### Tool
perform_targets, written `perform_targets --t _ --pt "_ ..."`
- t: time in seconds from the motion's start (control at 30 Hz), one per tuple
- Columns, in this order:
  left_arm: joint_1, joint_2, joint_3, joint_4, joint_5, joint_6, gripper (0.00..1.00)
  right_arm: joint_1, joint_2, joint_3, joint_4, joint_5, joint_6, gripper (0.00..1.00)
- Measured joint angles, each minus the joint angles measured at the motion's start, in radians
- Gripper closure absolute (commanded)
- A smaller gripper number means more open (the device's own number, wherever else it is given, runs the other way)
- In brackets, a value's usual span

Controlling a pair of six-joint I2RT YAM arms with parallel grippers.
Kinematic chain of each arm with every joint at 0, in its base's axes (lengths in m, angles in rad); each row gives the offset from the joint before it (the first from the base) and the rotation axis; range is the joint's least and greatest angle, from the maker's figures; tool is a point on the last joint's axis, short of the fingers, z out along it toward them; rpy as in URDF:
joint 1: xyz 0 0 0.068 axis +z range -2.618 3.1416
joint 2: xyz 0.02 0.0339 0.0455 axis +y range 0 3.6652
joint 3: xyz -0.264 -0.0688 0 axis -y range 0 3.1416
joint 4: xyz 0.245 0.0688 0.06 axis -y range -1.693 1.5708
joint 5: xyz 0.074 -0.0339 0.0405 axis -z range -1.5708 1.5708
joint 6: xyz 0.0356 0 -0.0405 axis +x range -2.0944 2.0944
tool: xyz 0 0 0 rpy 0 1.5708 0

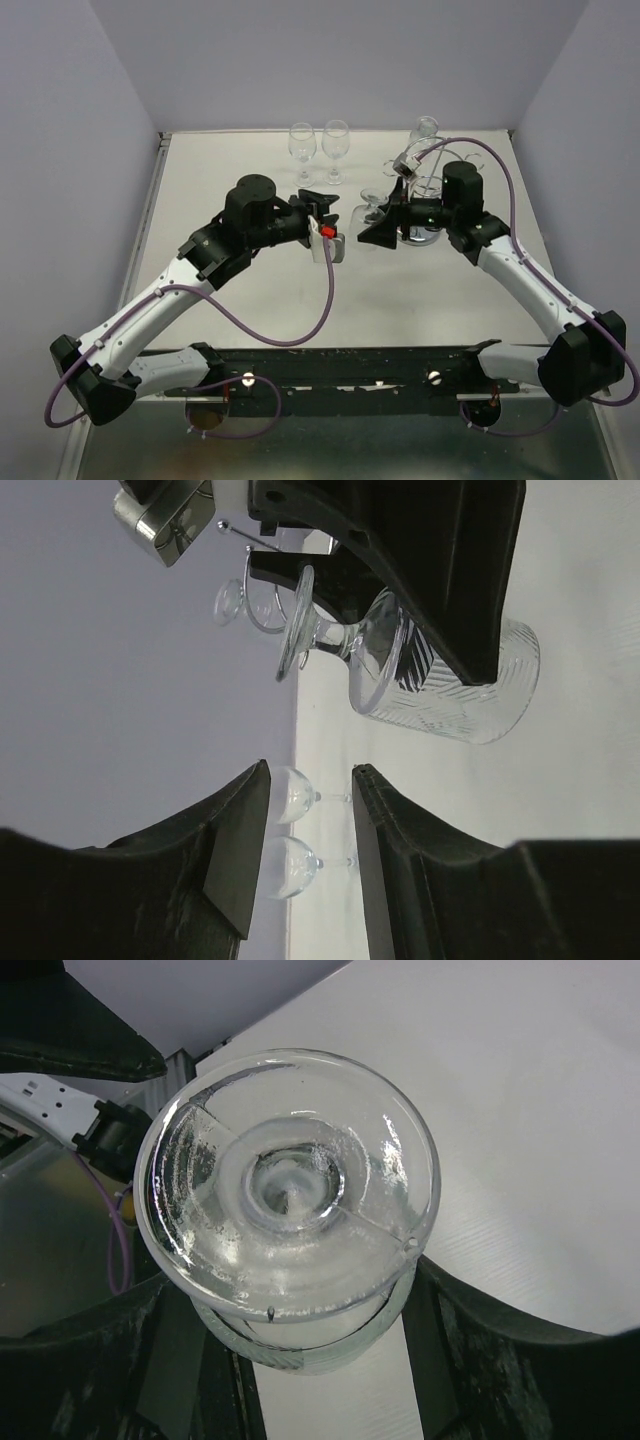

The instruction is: Take the wine glass off the wine glass rack

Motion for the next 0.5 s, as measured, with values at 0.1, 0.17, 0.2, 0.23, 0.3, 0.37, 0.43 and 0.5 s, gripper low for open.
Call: perform_targets --t 0.1,0.17,0.2,0.23,0.3,0.37,0.43,0.5 --pt "-0.007 0.024 -0.008 0.029 -0.009 0.016 0.47 0.020 0.000 0.000 -0.002 0.031 -0.001 0.99" --pt "-0.012 0.032 -0.022 0.057 -0.011 0.018 0.47 0.035 0.001 0.000 -0.007 0.057 -0.002 0.99" --pt "-0.014 0.034 -0.031 0.068 -0.011 0.019 0.47 0.042 0.002 0.000 -0.007 0.066 -0.002 0.99" --pt "-0.015 0.035 -0.038 0.080 -0.011 0.019 0.47 0.050 0.004 0.000 -0.007 0.077 -0.003 0.99" --pt "-0.018 0.035 -0.052 0.108 -0.011 0.019 0.46 0.067 0.009 0.000 -0.008 0.092 -0.006 0.99" --pt "-0.020 0.039 -0.059 0.134 -0.013 0.019 0.45 0.083 0.016 0.001 -0.010 0.103 -0.013 0.99" --pt "-0.020 0.049 -0.059 0.156 -0.014 0.023 0.45 0.096 0.026 0.005 -0.018 0.108 -0.023 0.99" --pt "-0.020 0.060 -0.060 0.174 -0.016 0.031 0.45 0.103 0.036 0.014 -0.025 0.112 -0.033 1.00"
